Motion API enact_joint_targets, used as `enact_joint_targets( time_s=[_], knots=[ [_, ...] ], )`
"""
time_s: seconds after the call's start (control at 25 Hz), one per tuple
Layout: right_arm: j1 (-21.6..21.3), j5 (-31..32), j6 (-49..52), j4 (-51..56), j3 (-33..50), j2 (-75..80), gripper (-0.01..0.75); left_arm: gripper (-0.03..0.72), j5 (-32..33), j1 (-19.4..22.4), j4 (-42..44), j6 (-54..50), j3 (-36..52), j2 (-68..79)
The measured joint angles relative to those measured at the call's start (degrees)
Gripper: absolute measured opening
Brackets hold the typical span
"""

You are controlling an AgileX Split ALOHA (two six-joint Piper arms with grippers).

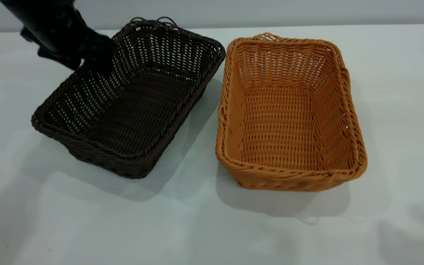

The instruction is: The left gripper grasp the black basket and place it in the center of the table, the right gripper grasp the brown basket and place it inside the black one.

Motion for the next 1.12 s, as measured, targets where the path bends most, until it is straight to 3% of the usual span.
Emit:
enact_joint_targets(
  time_s=[0.08,0.16,0.2,0.36,0.4,0.64,1.12],
  knots=[
    [0.0,-0.75,-1.4,3.06,0.0,3.4,0.589,0.504,-0.05,0.0,0.0,-0.01,-1.04,1.72],
    [0.0,-1.59,-3.12,6.12,0.0,6.83,0.58,0.441,-0.05,0.0,0.0,-0.01,-1.77,3.23],
    [0.0,-1.8,-3.97,7.92,0.0,8.82,0.574,0.396,0.0,0.0,0.0,0.07,-2.05,3.64],
    [0.0,-1.75,-8.7,17.33,0.0,17.17,0.556,0.1,0.74,0.0,0.0,1.86,-3.08,3.58],
    [0.0,-1.69,-10.38,20.06,0.0,19.49,0.552,0.08,1.34,0.0,-0.3,1.89,-3.55,3.11],
    [0.0,0.82,-16.1,40.47,-0.15,33.63,0.547,0.078,4.19,-0.01,0.23,2.35,-6.47,-3.23],
    [2.75,0.67,-26.55,64.02,-2.04,60.7,0.545,0.078,1.74,0.1,0.23,3.24,-6.67,-8.85]
  ],
)
